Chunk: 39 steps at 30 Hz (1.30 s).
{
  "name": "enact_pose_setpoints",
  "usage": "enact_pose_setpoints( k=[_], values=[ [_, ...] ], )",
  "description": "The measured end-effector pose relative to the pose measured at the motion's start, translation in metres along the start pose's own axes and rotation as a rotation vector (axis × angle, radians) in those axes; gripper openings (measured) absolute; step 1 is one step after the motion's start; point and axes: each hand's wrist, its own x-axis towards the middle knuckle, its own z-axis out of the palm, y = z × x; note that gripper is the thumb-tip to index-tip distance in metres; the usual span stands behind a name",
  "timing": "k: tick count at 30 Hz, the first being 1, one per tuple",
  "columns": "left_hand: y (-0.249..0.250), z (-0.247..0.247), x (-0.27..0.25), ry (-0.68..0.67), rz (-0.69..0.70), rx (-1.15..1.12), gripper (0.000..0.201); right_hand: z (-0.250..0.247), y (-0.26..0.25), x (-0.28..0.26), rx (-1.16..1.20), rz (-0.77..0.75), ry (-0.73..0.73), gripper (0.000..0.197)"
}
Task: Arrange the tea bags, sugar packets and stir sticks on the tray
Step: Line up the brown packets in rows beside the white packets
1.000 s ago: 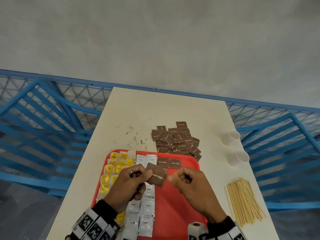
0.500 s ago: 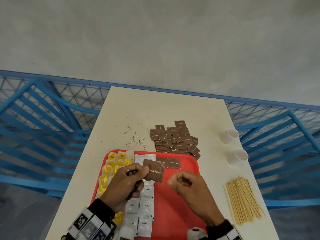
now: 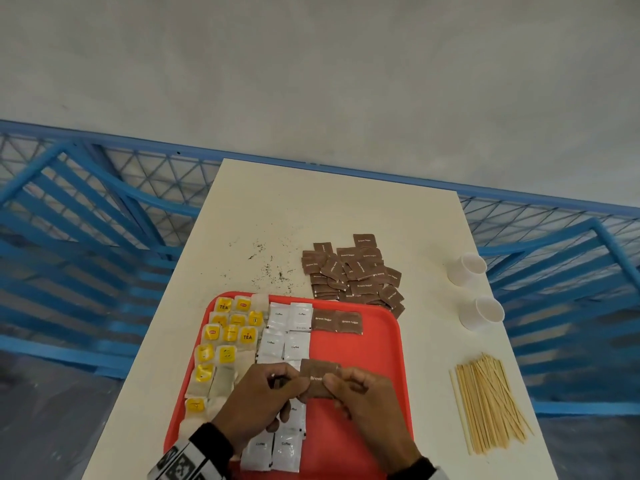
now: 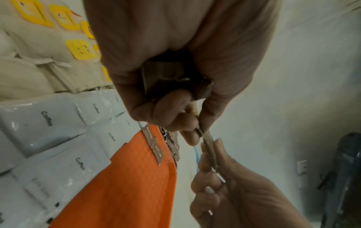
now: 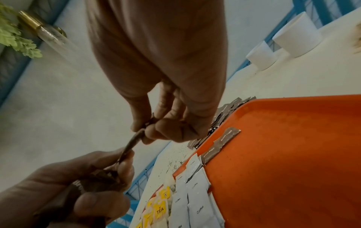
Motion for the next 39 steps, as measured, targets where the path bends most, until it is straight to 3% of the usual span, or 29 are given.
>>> enact_pose_setpoints(
  k=[4,7,11,20,24,30,33,37,39],
  values=[
    [-0.008,-0.007,0.003,0.064,-0.041,0.047,0.017,-0.008,0.007,0.034,-0.059,0.025,0.081,0.008],
    [-0.018,-0.022,-0.002,0.104,-0.085,0.011,0.028,-0.02,0.027,0.078,-0.117,0.113,0.184,0.007],
    [-0.028,-0.038,-0.008,0.146,-0.101,-0.005,0.032,-0.018,0.047,0.118,-0.191,0.214,0.217,0.012],
    [-0.027,-0.043,-0.013,0.151,-0.138,-0.004,0.034,-0.006,0.049,0.141,-0.446,0.239,0.269,0.03],
    [-0.028,-0.042,-0.011,0.131,-0.134,-0.019,0.033,-0.005,0.049,0.143,-0.415,0.246,0.32,0.024],
    [-0.024,-0.041,-0.012,0.095,-0.134,-0.045,0.038,-0.006,0.056,0.14,-0.437,0.206,0.399,0.031],
    [-0.022,-0.043,-0.013,0.085,-0.174,-0.204,0.051,-0.006,0.06,0.136,-0.487,0.181,0.386,0.035],
    [-0.015,-0.045,-0.012,0.042,-0.256,-0.662,0.042,-0.003,0.049,0.126,-0.493,0.139,0.358,0.037],
    [-0.007,-0.045,-0.012,-0.017,-0.267,-0.842,0.038,-0.001,0.031,0.112,-0.461,0.022,0.354,0.032]
  ],
)
